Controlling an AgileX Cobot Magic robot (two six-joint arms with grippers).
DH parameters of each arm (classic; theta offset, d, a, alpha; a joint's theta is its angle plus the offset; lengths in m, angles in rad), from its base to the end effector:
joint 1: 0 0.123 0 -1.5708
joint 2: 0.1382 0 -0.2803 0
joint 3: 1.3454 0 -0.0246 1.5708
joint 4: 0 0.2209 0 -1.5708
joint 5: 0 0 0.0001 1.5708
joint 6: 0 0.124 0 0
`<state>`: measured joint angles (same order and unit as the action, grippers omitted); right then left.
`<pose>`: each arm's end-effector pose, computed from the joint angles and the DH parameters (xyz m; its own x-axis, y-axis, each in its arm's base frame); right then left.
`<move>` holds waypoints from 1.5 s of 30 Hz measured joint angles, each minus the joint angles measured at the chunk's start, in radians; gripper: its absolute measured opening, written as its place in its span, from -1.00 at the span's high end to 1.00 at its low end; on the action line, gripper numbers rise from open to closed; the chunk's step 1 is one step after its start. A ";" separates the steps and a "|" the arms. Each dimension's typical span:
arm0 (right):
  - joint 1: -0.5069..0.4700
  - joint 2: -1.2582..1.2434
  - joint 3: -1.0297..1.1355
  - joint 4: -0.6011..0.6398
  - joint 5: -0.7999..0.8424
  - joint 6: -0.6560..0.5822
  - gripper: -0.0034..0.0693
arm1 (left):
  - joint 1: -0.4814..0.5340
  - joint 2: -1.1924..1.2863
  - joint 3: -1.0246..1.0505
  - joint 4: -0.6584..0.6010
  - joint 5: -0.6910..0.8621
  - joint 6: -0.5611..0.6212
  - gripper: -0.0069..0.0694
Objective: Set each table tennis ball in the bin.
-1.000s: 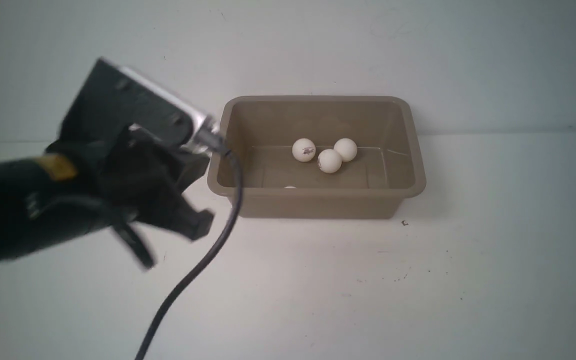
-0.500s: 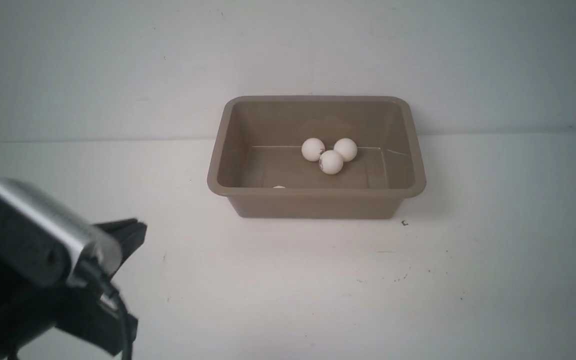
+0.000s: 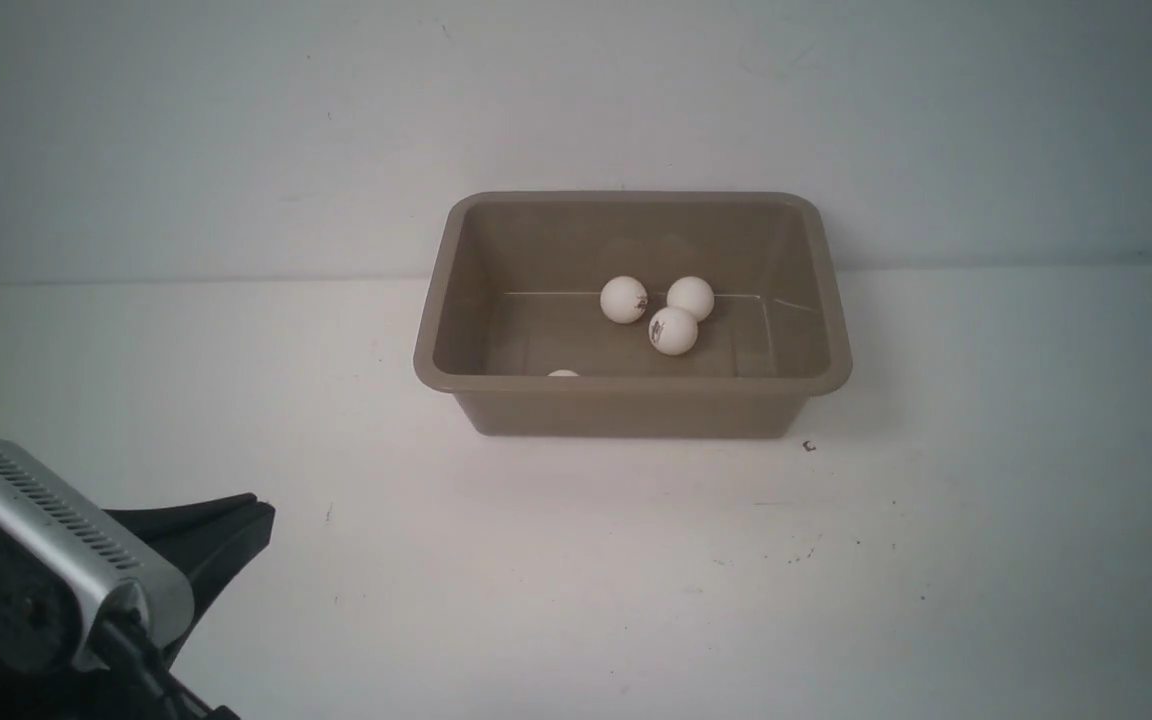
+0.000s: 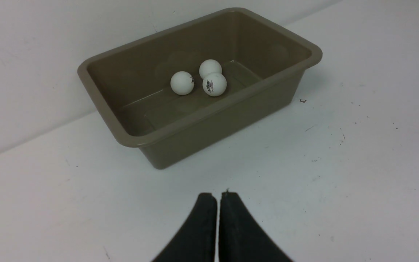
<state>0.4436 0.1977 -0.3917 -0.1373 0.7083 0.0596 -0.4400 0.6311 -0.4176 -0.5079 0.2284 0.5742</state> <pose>0.0529 0.0129 0.2496 -0.3540 -0.2178 -0.9095 -0.3704 0.9256 -0.0775 0.1186 -0.0710 0.2749 -0.2494 0.2024 -0.9470 0.5386 0.8417 0.0380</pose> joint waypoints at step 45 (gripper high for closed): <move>0.000 -0.001 0.000 -0.001 0.029 0.000 0.95 | 0.548 -0.642 0.446 0.014 -0.093 0.080 0.83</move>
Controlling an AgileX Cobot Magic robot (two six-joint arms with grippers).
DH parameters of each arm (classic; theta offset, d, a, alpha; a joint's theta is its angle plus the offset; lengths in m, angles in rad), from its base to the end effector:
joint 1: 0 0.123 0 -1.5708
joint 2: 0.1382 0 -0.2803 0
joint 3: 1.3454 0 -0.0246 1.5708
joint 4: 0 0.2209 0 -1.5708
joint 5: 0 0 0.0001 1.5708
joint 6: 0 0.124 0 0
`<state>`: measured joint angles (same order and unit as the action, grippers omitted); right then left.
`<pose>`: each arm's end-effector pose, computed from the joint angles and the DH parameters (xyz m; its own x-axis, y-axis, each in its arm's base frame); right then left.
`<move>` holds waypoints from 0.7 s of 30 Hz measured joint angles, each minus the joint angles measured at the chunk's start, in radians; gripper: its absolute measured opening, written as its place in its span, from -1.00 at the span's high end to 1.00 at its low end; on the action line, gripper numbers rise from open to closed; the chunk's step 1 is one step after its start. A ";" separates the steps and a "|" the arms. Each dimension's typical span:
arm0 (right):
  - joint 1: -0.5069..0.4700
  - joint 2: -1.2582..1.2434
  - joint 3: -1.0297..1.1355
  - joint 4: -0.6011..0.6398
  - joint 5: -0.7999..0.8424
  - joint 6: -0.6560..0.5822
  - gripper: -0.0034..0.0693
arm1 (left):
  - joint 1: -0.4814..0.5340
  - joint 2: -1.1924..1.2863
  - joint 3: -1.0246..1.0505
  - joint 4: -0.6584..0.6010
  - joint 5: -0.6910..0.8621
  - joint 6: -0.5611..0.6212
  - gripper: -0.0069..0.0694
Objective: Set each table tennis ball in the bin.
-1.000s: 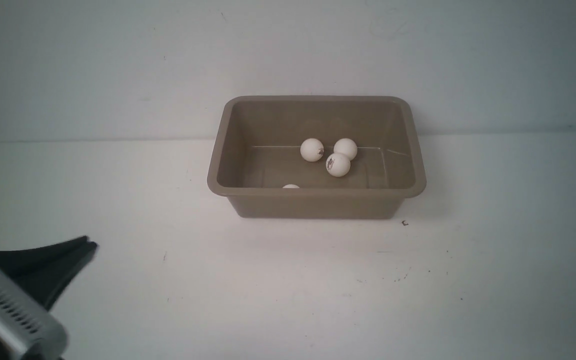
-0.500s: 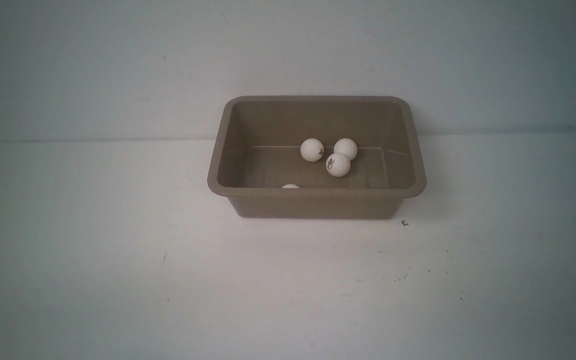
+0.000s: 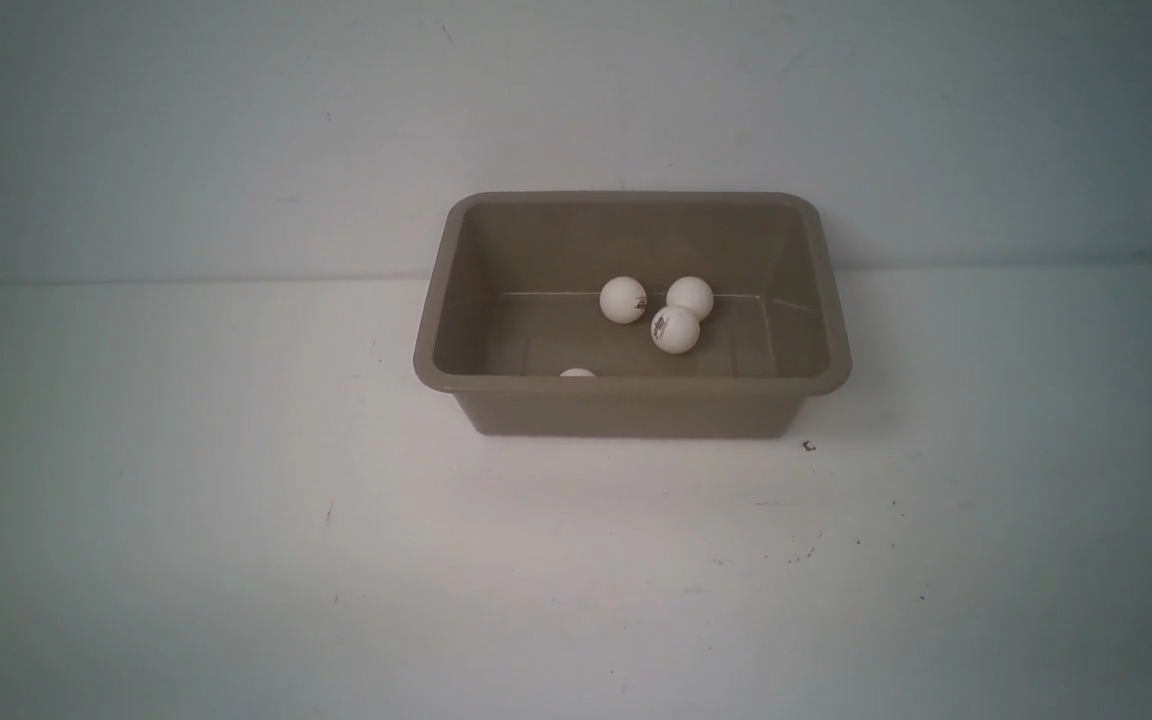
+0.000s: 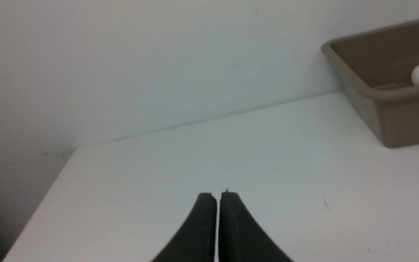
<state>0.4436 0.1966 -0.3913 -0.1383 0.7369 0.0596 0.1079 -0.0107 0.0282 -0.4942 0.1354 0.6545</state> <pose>0.0516 0.0118 0.2464 -0.3775 -0.2269 -0.8978 -0.3686 0.9262 -0.0791 0.0647 -0.0010 0.1923 -0.0559 0.1580 -0.9859 -0.0352 0.9865 0.1601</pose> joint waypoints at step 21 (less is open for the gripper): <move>0.000 0.000 0.000 0.000 0.000 0.000 0.95 | 0.010 0.000 0.000 0.564 0.234 -0.821 0.83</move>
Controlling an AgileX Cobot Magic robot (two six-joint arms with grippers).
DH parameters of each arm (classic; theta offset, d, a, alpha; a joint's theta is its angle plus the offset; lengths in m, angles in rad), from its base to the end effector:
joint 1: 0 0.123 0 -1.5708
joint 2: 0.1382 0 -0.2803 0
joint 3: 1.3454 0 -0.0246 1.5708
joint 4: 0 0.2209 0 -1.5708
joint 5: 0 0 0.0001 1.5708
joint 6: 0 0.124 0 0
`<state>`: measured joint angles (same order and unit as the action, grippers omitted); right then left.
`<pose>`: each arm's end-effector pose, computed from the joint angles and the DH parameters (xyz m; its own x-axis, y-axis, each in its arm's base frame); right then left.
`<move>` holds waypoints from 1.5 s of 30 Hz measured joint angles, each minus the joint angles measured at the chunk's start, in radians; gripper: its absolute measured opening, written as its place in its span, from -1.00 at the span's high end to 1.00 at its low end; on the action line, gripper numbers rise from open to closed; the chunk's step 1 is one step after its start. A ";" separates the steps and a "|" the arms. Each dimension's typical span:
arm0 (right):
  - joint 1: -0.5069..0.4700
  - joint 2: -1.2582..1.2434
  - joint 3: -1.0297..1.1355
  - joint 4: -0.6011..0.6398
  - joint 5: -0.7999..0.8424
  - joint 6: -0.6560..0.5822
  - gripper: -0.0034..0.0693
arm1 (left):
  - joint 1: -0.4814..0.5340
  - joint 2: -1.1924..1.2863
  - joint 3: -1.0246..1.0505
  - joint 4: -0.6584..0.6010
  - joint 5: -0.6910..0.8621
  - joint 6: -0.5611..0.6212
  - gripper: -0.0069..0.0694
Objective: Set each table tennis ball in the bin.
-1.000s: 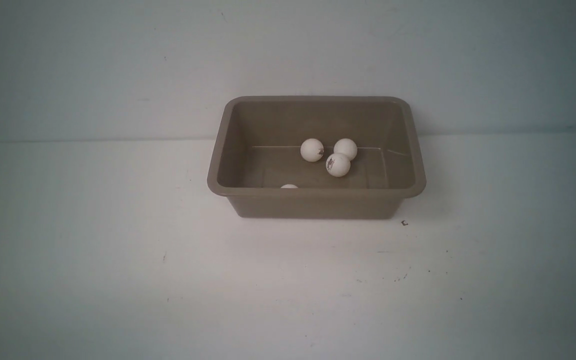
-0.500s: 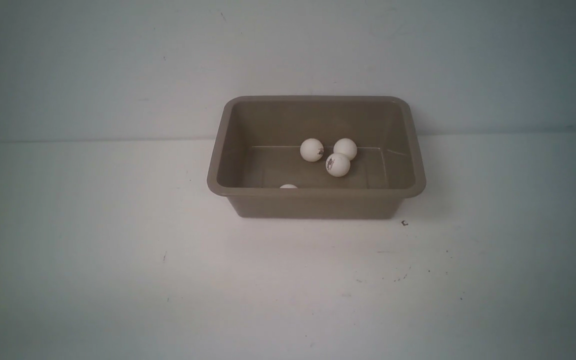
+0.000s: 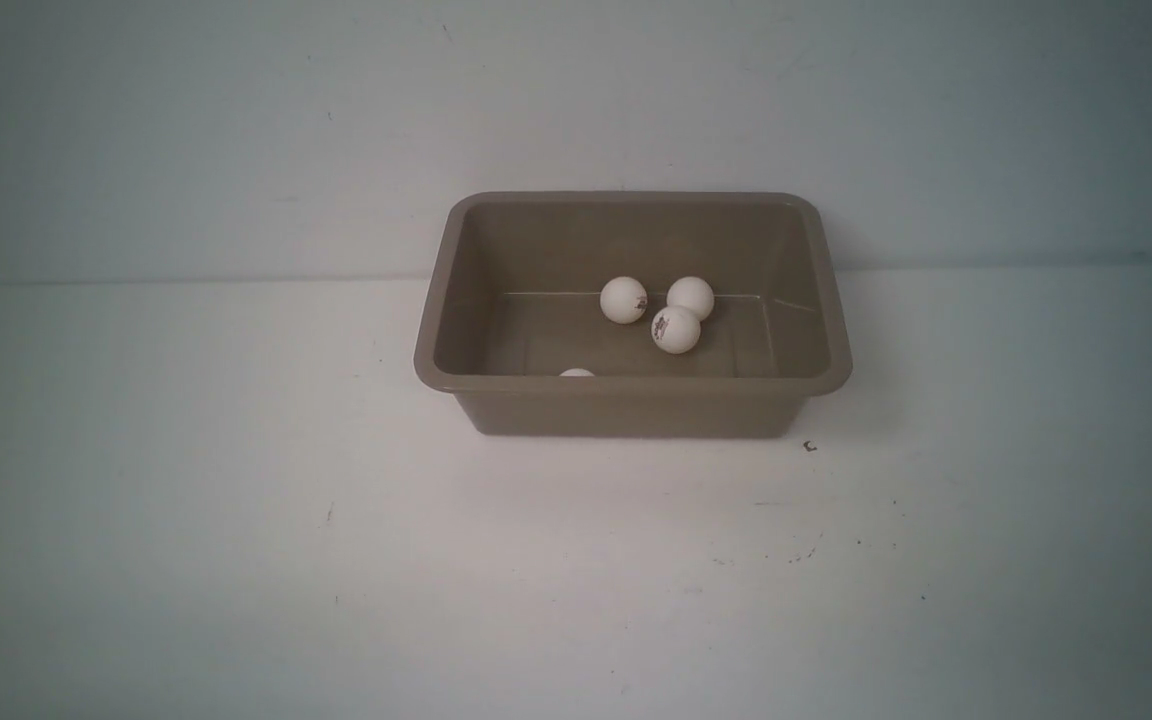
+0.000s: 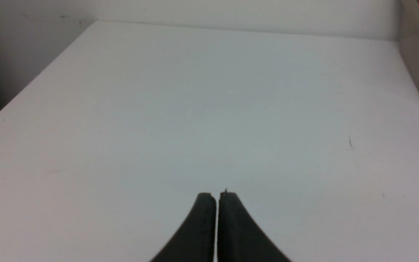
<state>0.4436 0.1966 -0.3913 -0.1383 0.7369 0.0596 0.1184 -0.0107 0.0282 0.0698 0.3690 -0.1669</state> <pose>0.0516 0.0118 0.2464 -0.3775 -0.2269 -0.8978 -0.3686 0.9262 -0.0791 0.0583 0.0101 0.1620 -0.2761 -0.1351 -0.9516 -0.1709 0.9812 -0.0898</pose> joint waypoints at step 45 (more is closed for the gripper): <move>-0.595 -0.203 0.420 0.216 -0.493 0.075 0.95 | 0.000 0.000 0.000 -0.002 0.000 -0.020 0.83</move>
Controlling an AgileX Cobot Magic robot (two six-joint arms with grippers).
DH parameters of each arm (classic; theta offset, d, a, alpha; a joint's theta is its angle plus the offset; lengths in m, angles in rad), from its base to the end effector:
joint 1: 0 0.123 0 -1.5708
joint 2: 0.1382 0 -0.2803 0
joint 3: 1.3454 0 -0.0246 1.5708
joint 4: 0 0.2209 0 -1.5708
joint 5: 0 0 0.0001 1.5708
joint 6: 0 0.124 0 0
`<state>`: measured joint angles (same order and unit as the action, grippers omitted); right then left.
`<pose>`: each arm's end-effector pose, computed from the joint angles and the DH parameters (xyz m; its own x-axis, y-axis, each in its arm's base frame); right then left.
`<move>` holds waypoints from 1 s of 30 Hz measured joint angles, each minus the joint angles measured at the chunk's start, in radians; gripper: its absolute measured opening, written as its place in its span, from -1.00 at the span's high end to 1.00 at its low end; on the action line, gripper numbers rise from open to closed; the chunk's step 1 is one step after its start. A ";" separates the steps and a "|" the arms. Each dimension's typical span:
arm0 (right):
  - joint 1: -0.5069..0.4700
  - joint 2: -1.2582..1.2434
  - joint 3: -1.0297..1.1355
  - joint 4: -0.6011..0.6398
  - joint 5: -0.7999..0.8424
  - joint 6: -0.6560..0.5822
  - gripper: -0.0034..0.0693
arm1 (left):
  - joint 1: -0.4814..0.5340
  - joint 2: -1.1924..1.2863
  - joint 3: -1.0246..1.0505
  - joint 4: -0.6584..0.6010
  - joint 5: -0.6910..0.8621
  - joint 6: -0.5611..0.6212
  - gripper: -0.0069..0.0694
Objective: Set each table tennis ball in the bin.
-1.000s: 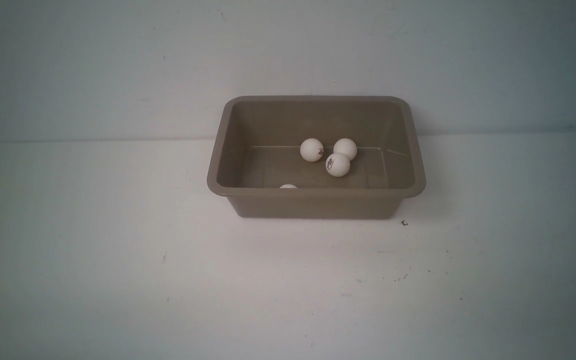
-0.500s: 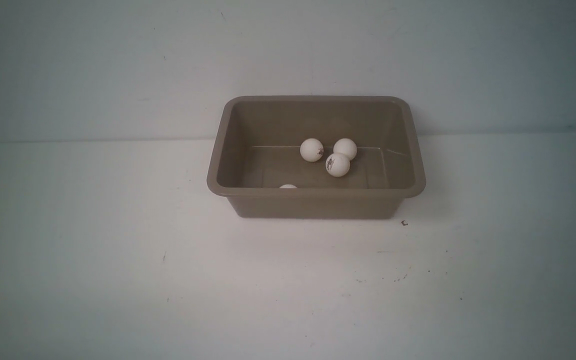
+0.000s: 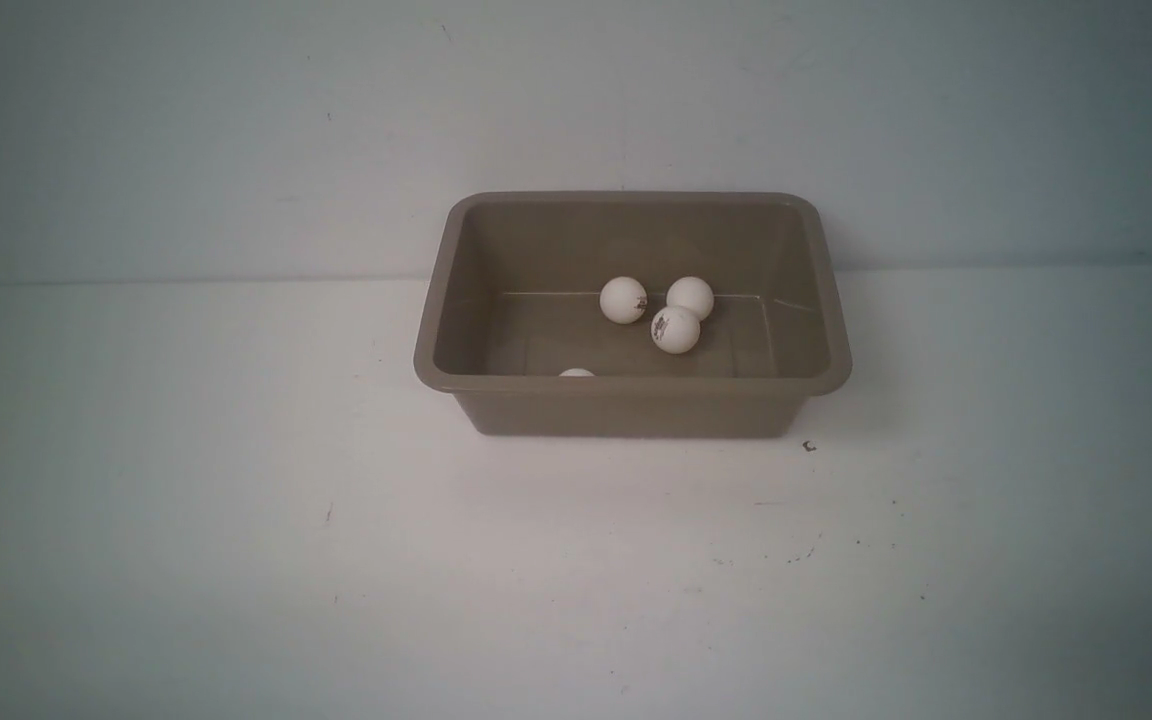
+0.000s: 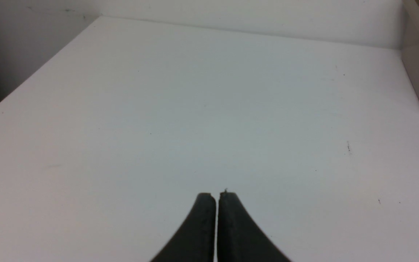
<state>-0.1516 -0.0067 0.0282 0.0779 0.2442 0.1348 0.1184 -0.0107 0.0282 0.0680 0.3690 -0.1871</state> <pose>0.0626 -0.0072 0.1768 -0.1433 0.2331 -0.9618 0.1663 0.9637 0.2088 0.0583 0.0100 0.1620 -0.2724 -0.1566 -0.9494 -0.1763 0.9781 -0.1107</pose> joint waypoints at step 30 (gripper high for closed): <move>-0.020 -0.005 -0.004 0.000 0.131 -0.005 0.95 | 0.000 0.000 0.000 -0.001 0.000 0.000 0.83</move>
<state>-0.1719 -0.0120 0.0245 0.0779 0.3754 0.1296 0.1184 -0.0107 0.0282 0.0671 0.3690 -0.1871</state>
